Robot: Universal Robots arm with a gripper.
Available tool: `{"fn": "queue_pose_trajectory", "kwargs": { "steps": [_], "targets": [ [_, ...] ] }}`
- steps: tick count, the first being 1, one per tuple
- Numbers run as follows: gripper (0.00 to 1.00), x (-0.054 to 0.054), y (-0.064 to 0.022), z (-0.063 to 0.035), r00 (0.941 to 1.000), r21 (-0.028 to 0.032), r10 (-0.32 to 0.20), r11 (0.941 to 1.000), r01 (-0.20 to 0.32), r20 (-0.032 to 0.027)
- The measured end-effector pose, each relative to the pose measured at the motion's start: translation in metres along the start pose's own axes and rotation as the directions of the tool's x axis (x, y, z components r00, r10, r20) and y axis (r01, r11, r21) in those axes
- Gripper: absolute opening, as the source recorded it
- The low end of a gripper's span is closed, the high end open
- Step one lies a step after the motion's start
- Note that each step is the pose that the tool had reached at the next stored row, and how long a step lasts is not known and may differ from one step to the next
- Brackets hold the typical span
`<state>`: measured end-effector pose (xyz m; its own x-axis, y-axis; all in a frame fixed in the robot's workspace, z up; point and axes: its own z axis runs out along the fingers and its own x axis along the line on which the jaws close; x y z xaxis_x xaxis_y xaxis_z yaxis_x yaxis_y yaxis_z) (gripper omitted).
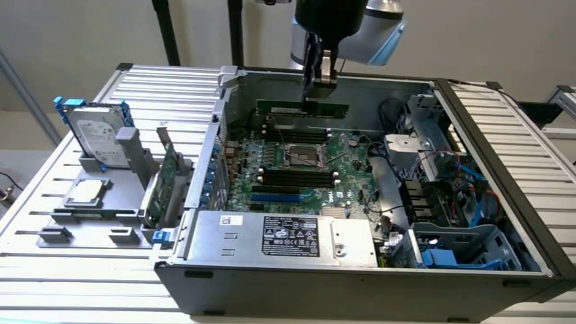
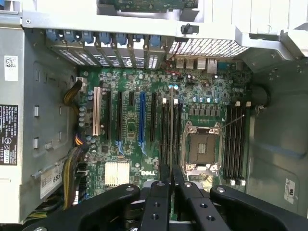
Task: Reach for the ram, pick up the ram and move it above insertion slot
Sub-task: 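Pick up the ram and move it above insertion slot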
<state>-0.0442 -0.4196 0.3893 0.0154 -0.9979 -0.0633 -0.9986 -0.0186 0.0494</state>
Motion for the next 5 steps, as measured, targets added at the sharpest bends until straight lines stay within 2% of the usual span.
{"fn": "queue_pose_trajectory", "kwargs": {
  "steps": [5],
  "targets": [
    [0.13,0.0000,0.0000,0.0000,1.0000,0.0000,0.000,1.0000,0.000,0.0001]
  ]
}}
